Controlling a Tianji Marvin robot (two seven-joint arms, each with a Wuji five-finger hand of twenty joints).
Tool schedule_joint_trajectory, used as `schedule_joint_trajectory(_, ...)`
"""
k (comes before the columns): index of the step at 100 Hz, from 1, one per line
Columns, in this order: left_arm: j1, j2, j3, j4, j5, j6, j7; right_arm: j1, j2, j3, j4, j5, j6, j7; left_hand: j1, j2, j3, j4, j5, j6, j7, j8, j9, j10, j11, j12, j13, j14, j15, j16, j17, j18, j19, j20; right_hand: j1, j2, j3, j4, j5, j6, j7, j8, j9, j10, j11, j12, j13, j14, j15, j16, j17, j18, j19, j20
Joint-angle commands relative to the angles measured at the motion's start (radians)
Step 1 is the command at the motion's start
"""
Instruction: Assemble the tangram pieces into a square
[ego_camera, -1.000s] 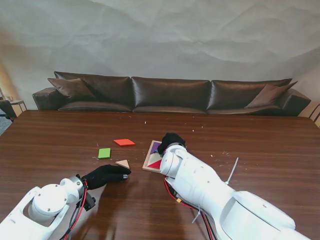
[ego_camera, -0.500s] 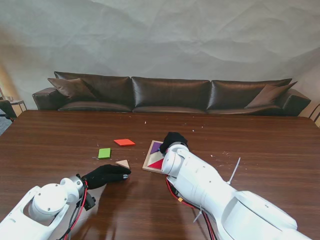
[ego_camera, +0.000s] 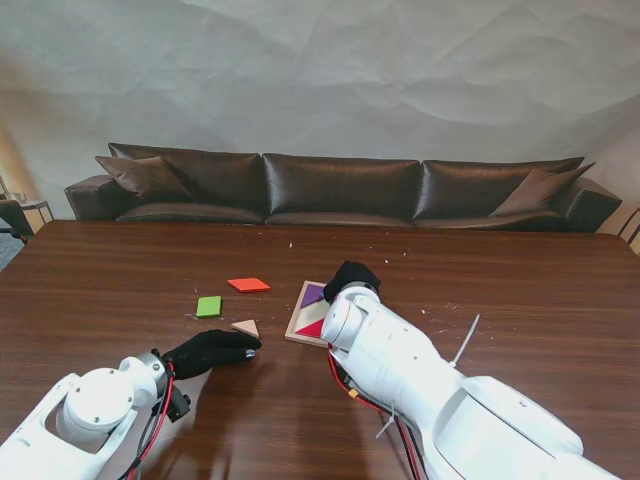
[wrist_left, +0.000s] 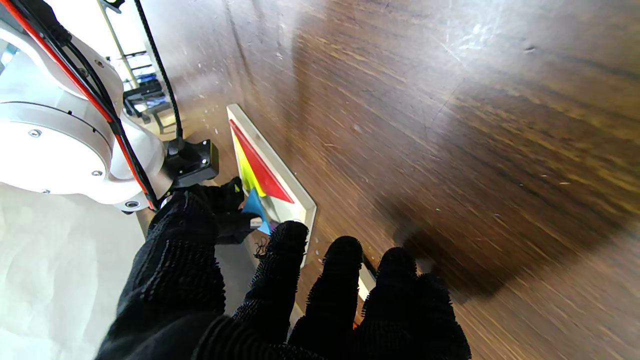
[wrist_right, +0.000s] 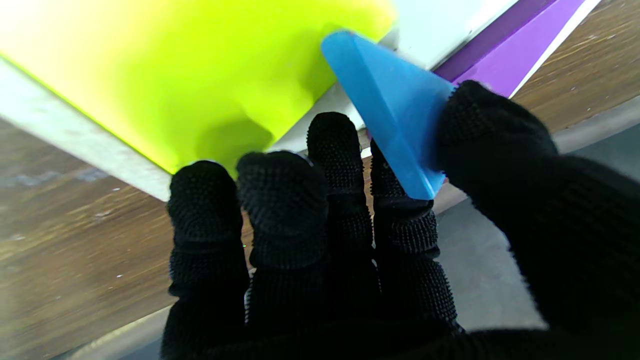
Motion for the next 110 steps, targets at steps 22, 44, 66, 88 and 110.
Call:
schedule_joint_trajectory(22, 0.022, 0.0, 0.002, 0.02, 0.004, 0.011, -0.024, 0.003, -0.019, 0.021, 0.019, 0.015, 0.019, -0.006, 0.028, 0.049, -0.024, 0.03, 0.006, -0.011, 0.0, -0.001, 0.009, -0.001, -0.002, 0.001, 0.014, 0.084, -0.008, 0.008, 0.025, 0.249, -0.006, -0.025, -0.015, 0.029, 0.028, 0.036, -0.013, -0.016, 0.028, -0.004, -0.034, 0.021, -0.018, 0.001, 0.023, -0.023, 0.004, 0.002, 0.093, -0.008, 0.023, -0.002)
schedule_joint_trajectory(44, 0.022, 0.001, 0.001, 0.021, 0.004, 0.009, -0.025, 0.006, -0.02, 0.008, 0.028, 0.007, 0.02, 0.013, 0.028, 0.048, -0.023, 0.03, 0.006, -0.008, 0.0, -0.001, 0.009, -0.001, -0.001, 0.001, 0.015, 0.086, -0.008, 0.008, 0.025, 0.25, -0.006, -0.025, -0.031, 0.011, 0.007, 0.026, -0.079, 0.007, -0.012, 0.023, -0.096, 0.036, 0.002, -0.006, 0.024, -0.023, -0.016, -0.009, 0.077, -0.015, 0.025, 0.0)
schedule_joint_trajectory(66, 0.026, 0.001, -0.003, 0.02, 0.005, 0.006, -0.024, 0.01, -0.021, -0.004, 0.033, -0.003, 0.021, 0.021, 0.028, 0.048, -0.023, 0.03, 0.006, -0.008, 0.0, -0.001, 0.01, 0.001, -0.001, 0.001, 0.014, 0.085, -0.008, 0.008, 0.025, 0.249, -0.005, -0.025, -0.052, 0.013, 0.005, 0.042, -0.094, 0.024, -0.111, 0.075, -0.126, 0.045, 0.02, -0.025, 0.025, -0.027, -0.02, -0.01, 0.074, -0.018, 0.028, -0.001)
schedule_joint_trajectory(88, 0.024, 0.001, 0.0, 0.024, 0.004, 0.003, -0.025, 0.003, 0.004, -0.028, -0.012, -0.021, 0.036, 0.022, 0.029, 0.048, -0.023, 0.03, 0.007, -0.009, 0.0, -0.001, 0.011, 0.001, -0.001, 0.002, 0.016, 0.085, -0.008, 0.008, 0.026, 0.249, -0.005, -0.026, -0.066, 0.016, 0.0, 0.046, -0.087, 0.025, -0.129, 0.088, -0.128, 0.045, 0.024, -0.027, 0.024, -0.028, -0.02, -0.009, 0.072, -0.017, 0.028, -0.001)
schedule_joint_trajectory(110, 0.017, 0.001, 0.003, 0.031, 0.001, -0.004, -0.027, -0.012, 0.043, -0.054, -0.086, -0.049, 0.07, 0.036, 0.029, 0.049, -0.023, 0.03, 0.006, -0.008, 0.0, -0.001, 0.01, 0.0, -0.001, 0.002, 0.017, 0.085, -0.007, 0.009, 0.027, 0.249, -0.005, -0.026, -0.092, 0.038, -0.01, 0.068, -0.081, 0.035, -0.164, 0.108, -0.137, 0.048, 0.023, -0.029, 0.024, -0.019, -0.025, -0.011, 0.066, -0.011, 0.029, -0.001)
